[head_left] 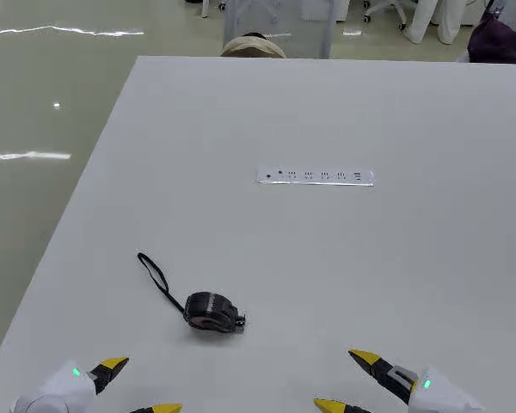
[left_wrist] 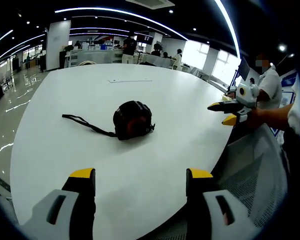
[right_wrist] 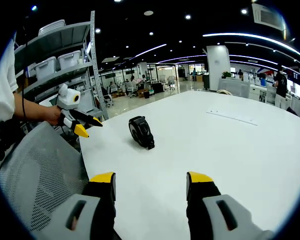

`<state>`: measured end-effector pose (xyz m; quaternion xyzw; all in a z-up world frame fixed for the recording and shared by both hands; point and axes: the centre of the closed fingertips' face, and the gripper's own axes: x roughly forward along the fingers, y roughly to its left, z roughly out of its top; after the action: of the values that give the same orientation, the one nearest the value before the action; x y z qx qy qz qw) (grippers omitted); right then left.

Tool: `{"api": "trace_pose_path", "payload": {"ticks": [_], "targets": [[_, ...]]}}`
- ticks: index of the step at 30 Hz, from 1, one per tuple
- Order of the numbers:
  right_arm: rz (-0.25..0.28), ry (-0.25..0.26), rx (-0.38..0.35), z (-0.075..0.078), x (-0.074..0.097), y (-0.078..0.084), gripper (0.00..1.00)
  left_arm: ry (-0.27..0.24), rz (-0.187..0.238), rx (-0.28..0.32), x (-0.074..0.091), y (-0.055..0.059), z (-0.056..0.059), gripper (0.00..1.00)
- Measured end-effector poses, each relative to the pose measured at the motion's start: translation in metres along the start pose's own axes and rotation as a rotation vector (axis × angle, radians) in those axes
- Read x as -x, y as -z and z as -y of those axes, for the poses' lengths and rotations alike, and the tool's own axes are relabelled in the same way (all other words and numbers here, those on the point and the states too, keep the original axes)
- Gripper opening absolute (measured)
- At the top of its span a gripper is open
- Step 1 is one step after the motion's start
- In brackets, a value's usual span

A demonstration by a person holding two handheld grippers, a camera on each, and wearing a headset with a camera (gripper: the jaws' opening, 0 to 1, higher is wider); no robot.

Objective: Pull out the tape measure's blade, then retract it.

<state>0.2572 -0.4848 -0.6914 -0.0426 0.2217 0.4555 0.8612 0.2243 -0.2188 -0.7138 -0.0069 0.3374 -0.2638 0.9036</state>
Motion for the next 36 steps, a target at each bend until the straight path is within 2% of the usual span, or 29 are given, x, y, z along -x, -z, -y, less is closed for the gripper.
{"api": "trace_pose_path", "payload": {"ticks": [8,14,24,36], "targets": [[-0.002,0.005,-0.004,-0.003,0.005,0.005,0.57,-0.010,0.003,0.013,0.005,0.006,-0.003,0.72],[-0.003,0.017,-0.003,-0.003,0.011,0.007,0.57,-0.007,0.006,0.022,0.008,0.009,0.000,0.72],[-0.001,0.030,-0.016,-0.003,0.019,0.011,0.57,-0.011,0.013,0.037,0.011,0.011,-0.001,0.72],[-0.001,0.033,-0.019,-0.003,0.019,0.012,0.57,-0.012,0.015,0.045,0.011,0.012,-0.001,0.72]]}}
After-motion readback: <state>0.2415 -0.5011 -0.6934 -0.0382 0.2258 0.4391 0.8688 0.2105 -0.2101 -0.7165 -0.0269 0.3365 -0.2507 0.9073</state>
